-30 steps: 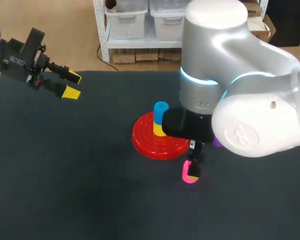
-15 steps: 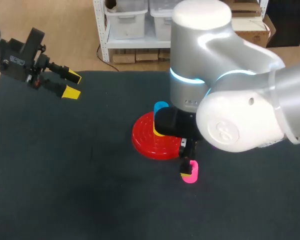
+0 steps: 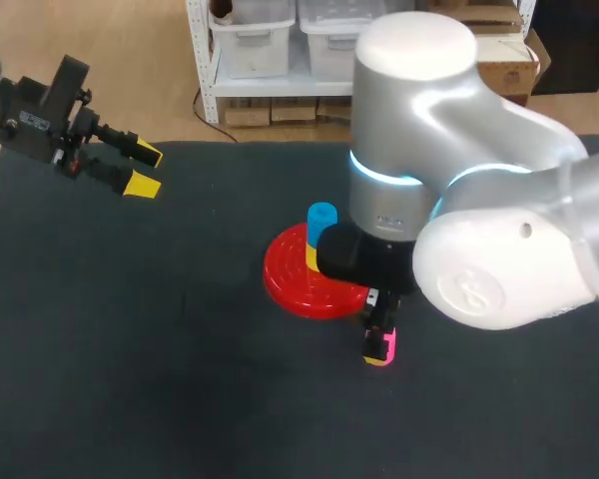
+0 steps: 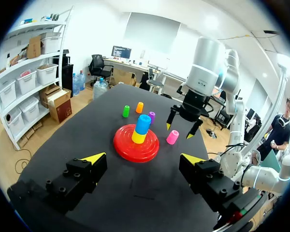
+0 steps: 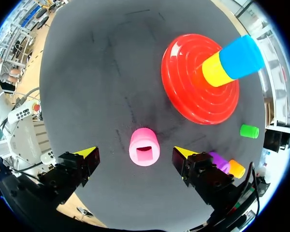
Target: Pick up and stack the cylinders on the red base in this order: pink,purple,orange,green
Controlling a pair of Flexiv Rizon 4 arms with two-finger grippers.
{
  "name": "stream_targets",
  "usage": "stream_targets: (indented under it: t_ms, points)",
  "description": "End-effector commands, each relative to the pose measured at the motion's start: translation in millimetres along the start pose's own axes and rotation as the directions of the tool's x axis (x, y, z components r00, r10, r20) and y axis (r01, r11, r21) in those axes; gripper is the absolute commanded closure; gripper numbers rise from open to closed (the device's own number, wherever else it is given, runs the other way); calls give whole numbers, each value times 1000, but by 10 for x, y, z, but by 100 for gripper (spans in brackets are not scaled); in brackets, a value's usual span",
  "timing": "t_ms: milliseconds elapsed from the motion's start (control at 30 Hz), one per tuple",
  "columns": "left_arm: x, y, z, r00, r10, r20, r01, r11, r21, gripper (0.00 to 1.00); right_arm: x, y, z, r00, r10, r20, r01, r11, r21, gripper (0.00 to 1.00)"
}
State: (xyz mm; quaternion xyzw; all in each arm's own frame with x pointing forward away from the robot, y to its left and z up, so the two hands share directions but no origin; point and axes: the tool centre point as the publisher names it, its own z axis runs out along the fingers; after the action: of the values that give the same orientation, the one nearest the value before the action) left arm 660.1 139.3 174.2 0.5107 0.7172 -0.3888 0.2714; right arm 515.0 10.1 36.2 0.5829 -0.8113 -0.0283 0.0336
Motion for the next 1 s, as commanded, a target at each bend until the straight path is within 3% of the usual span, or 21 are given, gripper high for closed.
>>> stream_targets:
  t_ms: [33, 67, 167, 267, 333, 400, 533, 600, 633, 667, 700, 833, 1000]
  points:
    - [6, 22, -2, 1000, 2, 0, -2, 1000, 5, 0, 10, 4, 28, 1000, 12, 19, -12, 1000, 2, 9]
    - [6, 22, -2, 1000, 2, 0, -2, 1000, 5, 0, 10, 2, 33, 999, 15, 30, -15, 1000, -1, 11]
    - [6, 22, -2, 1000, 2, 0, -2, 1000, 5, 0, 1, -9, 40, 999, 15, 34, -15, 1000, -3, 33]
    - [6, 22, -2, 1000, 2, 0, -2, 1000, 5, 0, -8, -22, 49, 999, 17, 36, -17, 1000, -3, 44]
    - [6, 22, -2, 1000, 2, 0, -2, 1000, 5, 0, -10, -24, 50, 999, 18, 34, -18, 1000, 0, 40]
    - [6, 22, -2, 1000, 2, 0, -2, 1000, 5, 0, -10, -24, 50, 999, 27, 32, -27, 1000, 4, 28]
    - [6, 22, -2, 1000, 2, 0, -2, 1000, 5, 0, -4, -34, 51, 999, 37, 23, -37, 999, 9, 25]
    - [6, 22, -2, 1000, 2, 0, -2, 1000, 5, 0, -6, -38, 62, 999, 37, 20, -38, 999, 8, 53]
    - [6, 22, -2, 1000, 2, 0, -2, 1000, 5, 0, -8, -38, 67, 999, 38, 19, -38, 999, 7, 56]
    - [6, 22, -2, 1000, 2, 0, -2, 1000, 5, 0, -10, -39, 69, 999, 39, 20, -39, 999, 6, 72]
    - [6, 22, -2, 1000, 2, 0, -2, 1000, 5, 0, -12, -40, 73, 999, 42, 21, -43, 999, 7, 100]
    - [6, 22, -2, 1000, 2, 0, -2, 1000, 5, 0, -22, -58, 22, 998, 54, 20, -55, 998, 20, 100]
    - [6, 22, -2, 1000, 2, 0, -2, 1000, 5, 0, 28, -189, -365, 993, 114, 28, -116, 990, 76, 100]
